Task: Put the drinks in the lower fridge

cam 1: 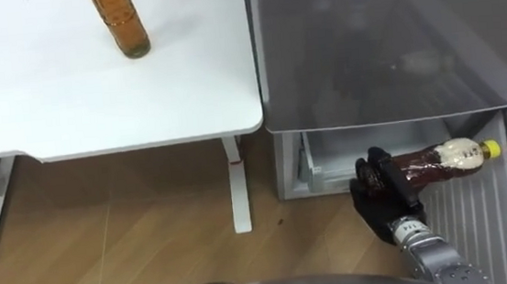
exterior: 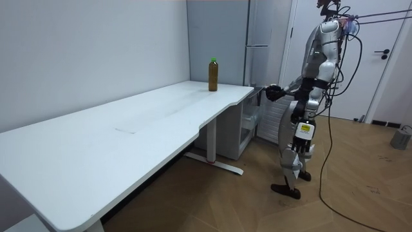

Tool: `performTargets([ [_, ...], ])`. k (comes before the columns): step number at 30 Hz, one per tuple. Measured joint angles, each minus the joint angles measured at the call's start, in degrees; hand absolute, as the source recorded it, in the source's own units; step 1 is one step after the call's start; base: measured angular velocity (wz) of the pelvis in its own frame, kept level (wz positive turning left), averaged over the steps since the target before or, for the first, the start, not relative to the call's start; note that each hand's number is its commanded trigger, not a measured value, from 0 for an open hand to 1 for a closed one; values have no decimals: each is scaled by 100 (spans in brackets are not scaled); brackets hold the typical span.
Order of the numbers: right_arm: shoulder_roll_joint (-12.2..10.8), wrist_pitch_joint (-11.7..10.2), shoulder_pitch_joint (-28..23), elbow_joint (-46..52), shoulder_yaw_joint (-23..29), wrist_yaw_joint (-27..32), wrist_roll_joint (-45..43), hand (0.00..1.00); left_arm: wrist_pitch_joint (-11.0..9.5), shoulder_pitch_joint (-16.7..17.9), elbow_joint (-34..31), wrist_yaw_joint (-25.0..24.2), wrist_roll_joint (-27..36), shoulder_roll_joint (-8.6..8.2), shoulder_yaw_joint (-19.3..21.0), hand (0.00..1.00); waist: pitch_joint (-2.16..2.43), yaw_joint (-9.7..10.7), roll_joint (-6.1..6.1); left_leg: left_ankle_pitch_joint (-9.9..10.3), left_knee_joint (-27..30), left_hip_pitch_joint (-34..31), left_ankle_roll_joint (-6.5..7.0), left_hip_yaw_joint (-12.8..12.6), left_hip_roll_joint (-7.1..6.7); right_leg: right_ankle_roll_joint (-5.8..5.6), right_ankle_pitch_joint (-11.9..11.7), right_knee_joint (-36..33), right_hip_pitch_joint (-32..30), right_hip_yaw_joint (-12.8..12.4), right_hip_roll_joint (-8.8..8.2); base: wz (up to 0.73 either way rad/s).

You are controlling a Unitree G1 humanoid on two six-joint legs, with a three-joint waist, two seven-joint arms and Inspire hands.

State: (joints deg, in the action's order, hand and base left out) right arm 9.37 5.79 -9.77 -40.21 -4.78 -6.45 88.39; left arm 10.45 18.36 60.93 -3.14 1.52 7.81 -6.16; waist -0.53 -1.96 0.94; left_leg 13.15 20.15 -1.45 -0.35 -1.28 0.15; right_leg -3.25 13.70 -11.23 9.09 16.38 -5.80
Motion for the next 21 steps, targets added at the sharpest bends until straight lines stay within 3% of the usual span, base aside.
performTargets([
  [4, 5, 2, 652, -441, 199, 19, 8, 100, -70, -305, 59, 18, 0, 46, 113, 0, -35, -22, -10, 1, 321, -524, 3, 32, -9, 37, 219, -668, -567, 105, -107, 20],
  [6, 14, -2, 1516, -1095, 361, 2, 6, 100, -73, -622, 94, 39, -100, 113, 156, 0, -78, -9, 9, 1, 696, -977, 3, 57, 10, 102, 362, -1187, -1025, 141, -162, 20],
  [8, 74, -20, 2040, -1550, 518, -1, 5, 100, -89, -861, 107, 54, -120, 130, 153, 0, -108, -17, 17, 14, 994, -1330, 20, 103, 12, 122, 494, -1492, -1348, 239, -212, 34],
  [12, 238, -46, 2557, -2026, 619, -46, 23, 100, -156, -1125, 105, 166, -107, 174, 95, 0, -131, -250, 18, 127, 1532, -2111, 34, 70, -2, 189, 848, -2553, -2322, 161, -419, 6],
  [15, 449, -49, 2926, -2408, 614, 1, 1, 100, -171, -1287, 189, 258, -107, 219, 36, 0, -137, -497, 18, 115, 1837, -2616, 28, -10, -16, 268, 967, -3142, -2991, 8, -534, -11],
  [21, 661, -40, 3527, -2721, 615, 1, -111, 100, -220, -1528, 276, 456, -108, 454, 19, 0, -191, -639, -66, 110, 2484, -3608, -23, -47, -3, 452, 1172, -4089, -4094, -154, -667, -1],
])
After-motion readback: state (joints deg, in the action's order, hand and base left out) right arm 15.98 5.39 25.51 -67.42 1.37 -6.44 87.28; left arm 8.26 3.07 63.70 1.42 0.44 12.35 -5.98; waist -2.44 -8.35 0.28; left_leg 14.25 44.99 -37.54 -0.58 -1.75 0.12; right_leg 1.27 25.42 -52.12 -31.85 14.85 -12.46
